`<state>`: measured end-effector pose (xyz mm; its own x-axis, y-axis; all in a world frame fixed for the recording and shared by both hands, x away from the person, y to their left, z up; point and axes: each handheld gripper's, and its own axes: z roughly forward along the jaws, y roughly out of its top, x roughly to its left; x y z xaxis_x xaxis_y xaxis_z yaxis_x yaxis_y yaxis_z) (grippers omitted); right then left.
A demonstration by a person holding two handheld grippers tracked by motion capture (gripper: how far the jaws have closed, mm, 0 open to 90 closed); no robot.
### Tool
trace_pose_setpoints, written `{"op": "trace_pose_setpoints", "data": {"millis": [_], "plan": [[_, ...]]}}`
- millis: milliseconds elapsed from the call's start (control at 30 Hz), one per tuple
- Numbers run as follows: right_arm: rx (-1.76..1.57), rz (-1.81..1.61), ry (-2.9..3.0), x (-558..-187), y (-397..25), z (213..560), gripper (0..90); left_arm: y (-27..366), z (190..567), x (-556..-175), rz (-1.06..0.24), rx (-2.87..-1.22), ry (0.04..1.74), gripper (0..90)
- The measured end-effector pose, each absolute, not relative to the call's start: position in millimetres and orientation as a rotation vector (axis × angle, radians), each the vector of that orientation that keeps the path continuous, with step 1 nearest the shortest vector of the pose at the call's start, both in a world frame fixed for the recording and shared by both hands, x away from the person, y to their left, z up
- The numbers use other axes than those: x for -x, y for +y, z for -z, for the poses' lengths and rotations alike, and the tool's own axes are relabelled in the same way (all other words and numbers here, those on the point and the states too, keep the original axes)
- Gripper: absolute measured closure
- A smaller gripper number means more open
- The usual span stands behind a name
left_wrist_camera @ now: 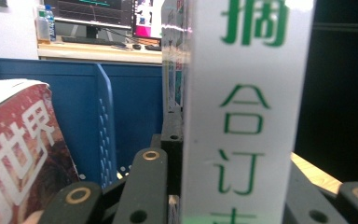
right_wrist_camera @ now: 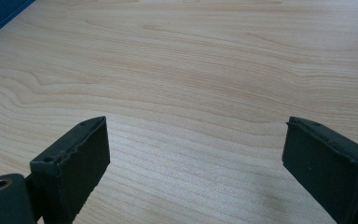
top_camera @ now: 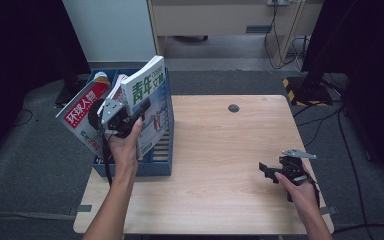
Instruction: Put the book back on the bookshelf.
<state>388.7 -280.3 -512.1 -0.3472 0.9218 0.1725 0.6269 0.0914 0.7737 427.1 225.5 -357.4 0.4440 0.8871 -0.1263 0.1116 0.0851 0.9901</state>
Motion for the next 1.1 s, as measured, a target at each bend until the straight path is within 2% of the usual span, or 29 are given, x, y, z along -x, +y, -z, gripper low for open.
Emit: {"op": "trace_pose_setpoints", "data": {"millis": [1100], "plan": [[-1.525, -1.132, 2.019, -389, -280, 512, 7.8, 220, 382, -425, -0.695, -1.333, 0.961, 72.9]]}}
